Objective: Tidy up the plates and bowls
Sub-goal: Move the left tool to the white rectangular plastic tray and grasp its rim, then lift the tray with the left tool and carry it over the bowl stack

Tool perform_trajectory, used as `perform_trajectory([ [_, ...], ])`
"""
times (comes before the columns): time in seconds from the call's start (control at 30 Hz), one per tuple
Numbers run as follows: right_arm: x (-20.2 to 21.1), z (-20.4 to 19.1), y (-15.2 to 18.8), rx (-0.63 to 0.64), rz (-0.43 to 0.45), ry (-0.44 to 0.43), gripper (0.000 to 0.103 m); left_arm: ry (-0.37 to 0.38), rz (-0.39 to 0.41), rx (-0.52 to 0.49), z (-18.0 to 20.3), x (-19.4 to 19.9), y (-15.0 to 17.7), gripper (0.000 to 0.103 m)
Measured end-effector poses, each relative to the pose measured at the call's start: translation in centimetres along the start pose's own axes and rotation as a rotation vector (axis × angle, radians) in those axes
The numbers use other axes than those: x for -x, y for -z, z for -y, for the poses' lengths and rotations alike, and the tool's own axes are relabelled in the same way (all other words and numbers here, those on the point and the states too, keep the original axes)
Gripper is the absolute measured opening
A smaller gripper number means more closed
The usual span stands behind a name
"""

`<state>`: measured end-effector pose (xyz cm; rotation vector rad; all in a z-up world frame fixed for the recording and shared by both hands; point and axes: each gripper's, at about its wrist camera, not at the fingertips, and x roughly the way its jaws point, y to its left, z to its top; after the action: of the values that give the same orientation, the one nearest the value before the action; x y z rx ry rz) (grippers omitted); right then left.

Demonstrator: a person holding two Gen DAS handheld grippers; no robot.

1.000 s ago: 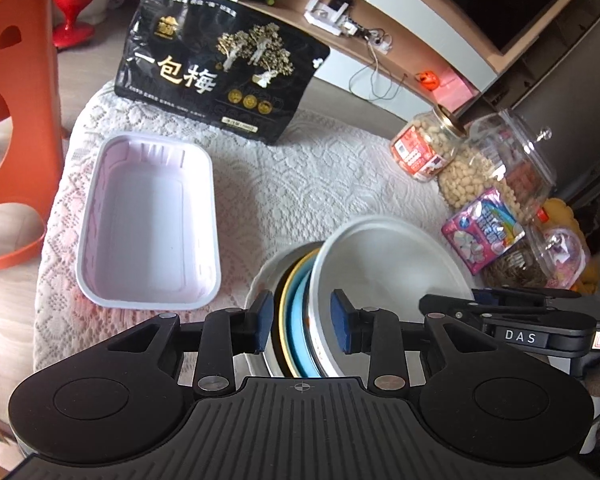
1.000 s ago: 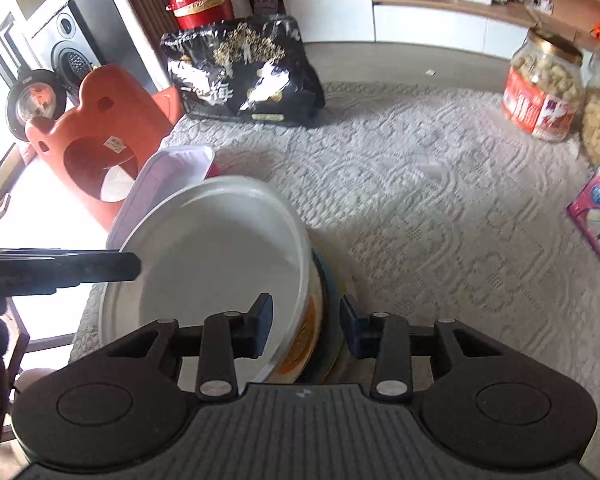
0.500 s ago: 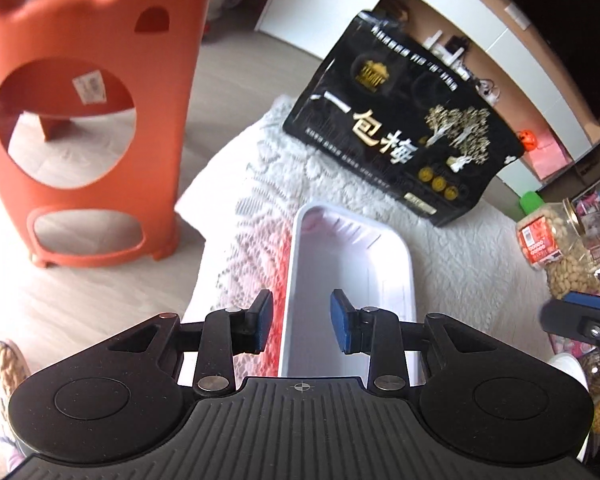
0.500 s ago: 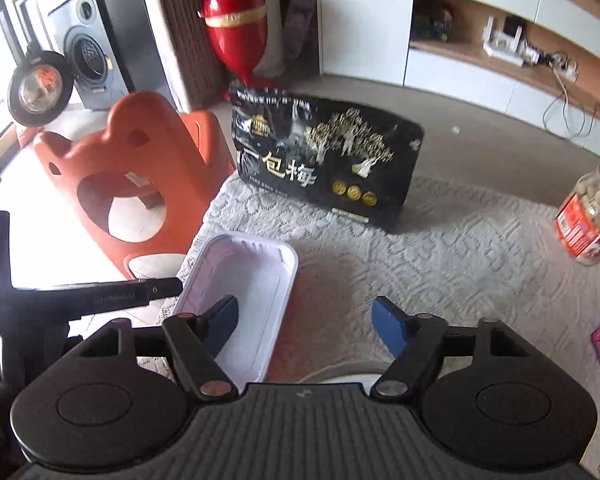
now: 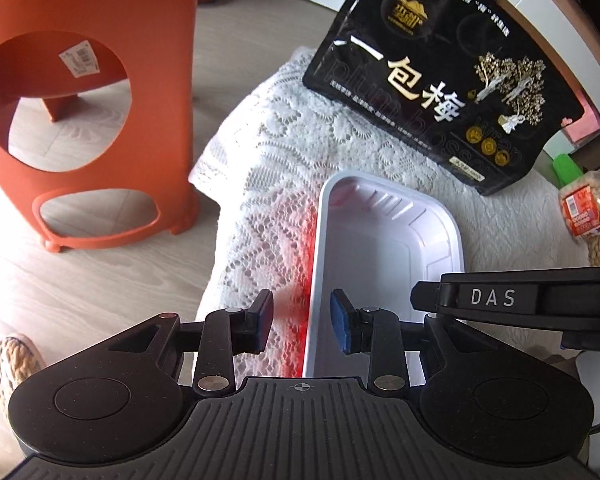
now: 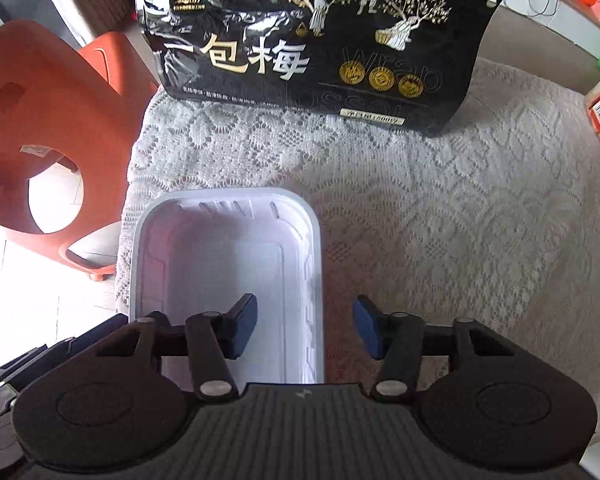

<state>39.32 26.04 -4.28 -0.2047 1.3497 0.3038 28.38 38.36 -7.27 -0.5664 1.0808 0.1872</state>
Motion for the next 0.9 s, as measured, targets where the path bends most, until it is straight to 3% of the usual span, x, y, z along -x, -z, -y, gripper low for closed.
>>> perform_trajectory([
  [0.1,-0.2,-0.2,0.4,0.035,-0.004,0.004,0.021,0.030,-0.004,-0.008,0.2,0.0,0.2,0.027],
  [0.23,3.4,1.1,1.3,0.022,0.059,-0.070,0.021,0.081,0.059,-0.006,0.7,3.5,0.7,0.027],
  [0.37,12.2,3.7,3.8,0.088,0.246,-0.177,0.022,0.159,0.209,-0.085,3.3,10.4,1.9,0.027],
  [0.5,20.1,7.6,7.3,0.144,0.433,-0.176,0.025,0.236,0.385,-0.257,8.7,17.3,5.3,0.027],
  [0.63,22.2,12.0,10.8,0.136,0.529,-0.152,0.025,0.298,0.482,-0.352,12.4,18.6,9.0,0.027],
  [0.73,19.4,14.9,12.9,0.103,0.532,-0.142,0.025,0.273,0.415,-0.371,14.4,14.6,10.9,0.027],
  [0.83,15.6,16.6,14.5,0.067,0.476,-0.087,0.025,0.239,0.219,-0.326,14.7,9.2,11.7,0.020],
  [0.9,14.7,17.5,15.3,0.054,0.444,-0.124,0.022,0.239,0.211,-0.326,14.3,8.2,12.4,0.017],
])
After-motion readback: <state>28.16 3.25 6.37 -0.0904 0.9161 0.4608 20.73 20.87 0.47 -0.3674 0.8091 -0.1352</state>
